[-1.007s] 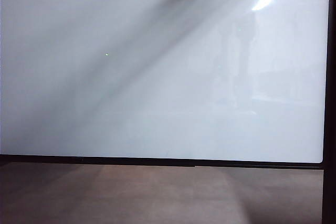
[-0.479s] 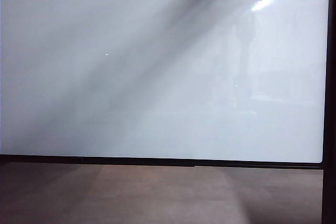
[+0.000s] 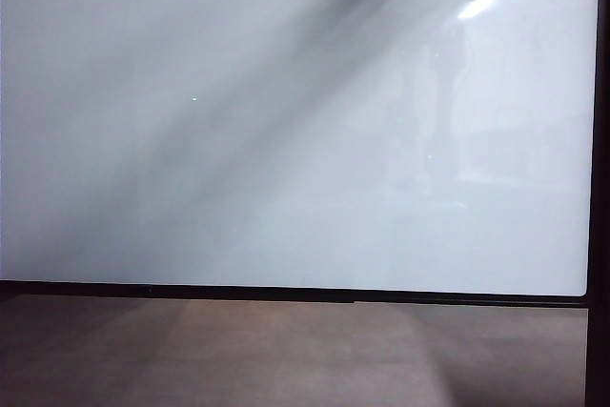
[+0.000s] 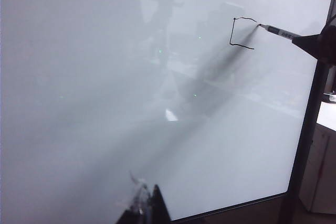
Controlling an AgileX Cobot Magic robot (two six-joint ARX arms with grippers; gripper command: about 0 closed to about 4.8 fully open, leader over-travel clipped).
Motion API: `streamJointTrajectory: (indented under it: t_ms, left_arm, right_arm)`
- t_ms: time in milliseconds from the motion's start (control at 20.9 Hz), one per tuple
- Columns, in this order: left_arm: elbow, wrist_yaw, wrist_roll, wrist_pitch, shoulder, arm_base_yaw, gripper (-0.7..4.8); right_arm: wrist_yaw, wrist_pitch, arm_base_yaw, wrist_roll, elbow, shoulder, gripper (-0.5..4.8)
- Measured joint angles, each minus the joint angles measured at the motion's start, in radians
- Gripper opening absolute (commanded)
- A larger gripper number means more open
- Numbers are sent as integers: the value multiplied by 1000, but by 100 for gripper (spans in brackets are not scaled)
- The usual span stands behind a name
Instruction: Reach to the right to find the marker pen, pick it up, and write the number 9 on the whiteboard.
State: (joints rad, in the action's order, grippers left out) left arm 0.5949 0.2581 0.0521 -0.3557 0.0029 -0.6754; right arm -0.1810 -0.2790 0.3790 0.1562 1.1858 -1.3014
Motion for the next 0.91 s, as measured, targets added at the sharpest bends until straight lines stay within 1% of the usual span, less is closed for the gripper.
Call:
streamJointTrajectory:
  t_ms: [288, 911]
  left_arm:
    - [0, 0, 0, 0, 0, 0, -5]
    - [0, 0, 0, 0, 0, 0, -5]
  right_arm:
    - [0, 13, 0, 0, -1, 0, -6]
    - [2, 23, 0, 19, -89, 0, -6]
